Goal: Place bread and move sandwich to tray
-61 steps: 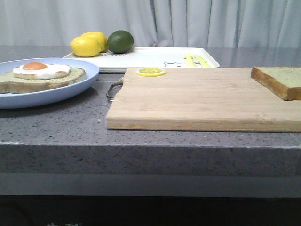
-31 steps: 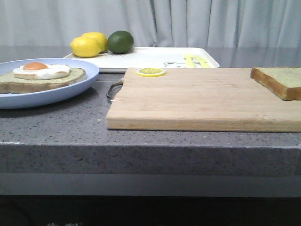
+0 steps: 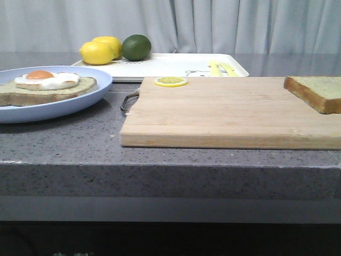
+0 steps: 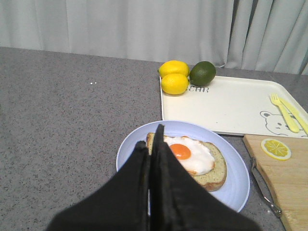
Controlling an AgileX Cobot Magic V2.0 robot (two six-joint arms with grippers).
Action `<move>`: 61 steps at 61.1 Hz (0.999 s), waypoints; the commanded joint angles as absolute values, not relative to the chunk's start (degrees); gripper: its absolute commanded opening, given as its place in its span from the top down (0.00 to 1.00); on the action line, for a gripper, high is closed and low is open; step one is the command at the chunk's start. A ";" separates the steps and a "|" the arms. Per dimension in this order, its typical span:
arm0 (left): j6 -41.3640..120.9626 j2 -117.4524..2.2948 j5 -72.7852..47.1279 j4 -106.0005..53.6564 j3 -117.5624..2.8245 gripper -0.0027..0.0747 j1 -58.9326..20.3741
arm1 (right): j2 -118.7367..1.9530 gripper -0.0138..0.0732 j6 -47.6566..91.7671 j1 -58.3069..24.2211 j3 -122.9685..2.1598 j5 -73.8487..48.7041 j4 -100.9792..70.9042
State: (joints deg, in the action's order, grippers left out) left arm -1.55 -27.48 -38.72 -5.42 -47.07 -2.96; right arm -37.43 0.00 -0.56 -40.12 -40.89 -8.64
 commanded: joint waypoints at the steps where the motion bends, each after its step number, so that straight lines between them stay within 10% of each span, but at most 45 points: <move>1: -2.11 -29.20 -34.35 -5.97 -48.66 0.99 -2.86 | -39.37 0.97 0.45 -0.31 -42.03 -37.90 -8.59; 16: -2.11 -31.23 -34.01 -2.34 -48.66 0.92 -2.86 | -43.50 0.82 0.45 -0.31 -42.03 -38.59 -8.59; 33: -2.11 -31.32 -34.01 -2.34 -48.66 0.28 -2.86 | -46.22 0.32 0.45 -0.31 -42.03 -37.65 -8.59; 61: -1.04 -31.32 -34.21 -5.05 -48.66 0.26 -6.77 | -49.42 0.32 -2.21 5.17 -46.12 -40.35 -8.70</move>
